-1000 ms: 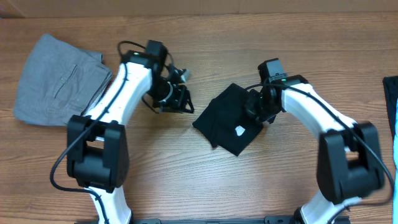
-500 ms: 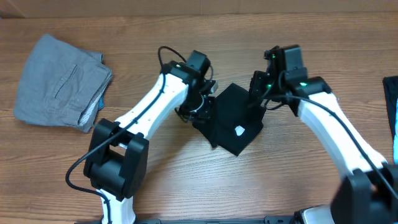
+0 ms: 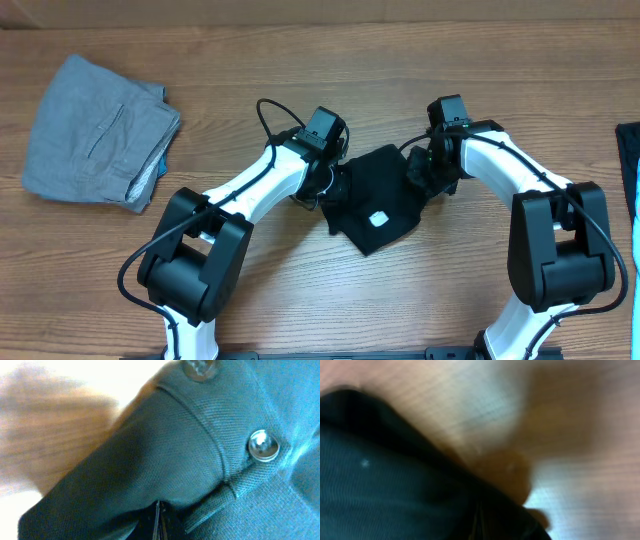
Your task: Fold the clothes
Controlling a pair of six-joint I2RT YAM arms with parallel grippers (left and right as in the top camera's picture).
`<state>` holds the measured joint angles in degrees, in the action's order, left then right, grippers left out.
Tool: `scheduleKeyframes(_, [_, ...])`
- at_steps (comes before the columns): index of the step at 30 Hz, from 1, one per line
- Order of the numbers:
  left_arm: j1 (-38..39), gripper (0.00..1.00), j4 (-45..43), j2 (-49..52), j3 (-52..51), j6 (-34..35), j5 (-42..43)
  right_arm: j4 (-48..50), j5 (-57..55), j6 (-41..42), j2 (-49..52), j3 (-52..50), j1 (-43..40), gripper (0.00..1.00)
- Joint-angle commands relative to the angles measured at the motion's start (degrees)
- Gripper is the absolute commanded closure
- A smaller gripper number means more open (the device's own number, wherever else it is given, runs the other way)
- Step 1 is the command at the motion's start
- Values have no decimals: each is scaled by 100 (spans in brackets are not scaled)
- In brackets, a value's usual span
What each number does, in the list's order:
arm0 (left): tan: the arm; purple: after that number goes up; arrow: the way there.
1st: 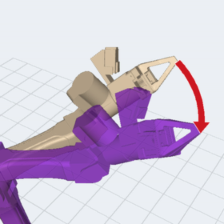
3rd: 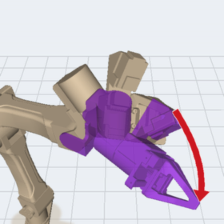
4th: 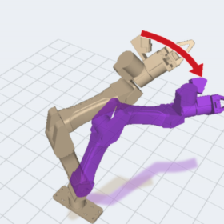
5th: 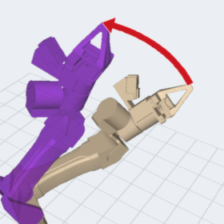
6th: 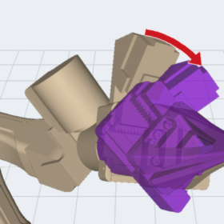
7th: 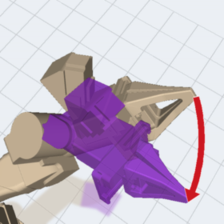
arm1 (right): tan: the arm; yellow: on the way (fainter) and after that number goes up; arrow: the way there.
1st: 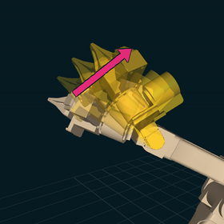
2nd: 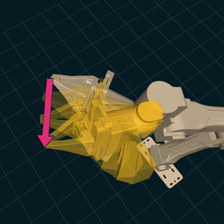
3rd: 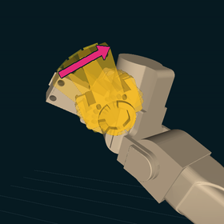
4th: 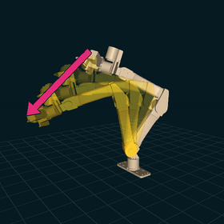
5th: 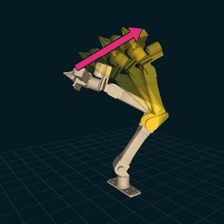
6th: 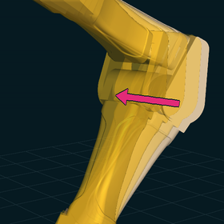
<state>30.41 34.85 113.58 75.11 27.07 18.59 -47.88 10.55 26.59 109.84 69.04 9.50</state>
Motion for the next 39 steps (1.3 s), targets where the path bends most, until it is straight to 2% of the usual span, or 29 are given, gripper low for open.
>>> scheduleKeyframes(1, [-164,96,-540,-136,-50,225,-162,-387,302,520,11,-83,105,96])
scheduleKeyframes(4, [-319,96,-1049,-138,13,164,-205,-584,387,516,2,-83,175,96])
scheduleKeyframes(7, [-616,89,-807,-146,404,-90,146,-597,315,267,-96,-70,140,96])
scheduleKeyframes(12, [-1172,65,905,-164,1440,-632,396,-678,422,-907,-452,90,83,95])
scheduleKeyframes(15, [-1534,57,2002,-164,2002,-916,396,-715,1143,-1652,-750,162,140,96])
scheduleKeyframes(17, [-1738,52,2524,-164,2210,-1047,396,-706,1497,-1770,-970,160,181,96])
scheduleKeyframes(20, [-2000,49,3038,-162,2253,-1191,396,-470,2345,-1961,-1309,160,240,96])
scheduleKeyframes(24, [-2186,49,3250,-155,2181,-1449,393,251,3259,-1941,-1449,160,426,96])
scheduleKeyframes(32, [-2107,48,3154,-155,2144,-1534,389,1600,2579,-1349,-870,144,1132,92])
scheduleKeyframes(34, [-2092,48,3126,-155,2144,-1534,389,1569,2430,-1213,-673,144,1211,92])
scheduleKeyframes(39, [-2090,46,3187,-155,2140,-1532,396,376,1386,-916,-481,142,1078,95])
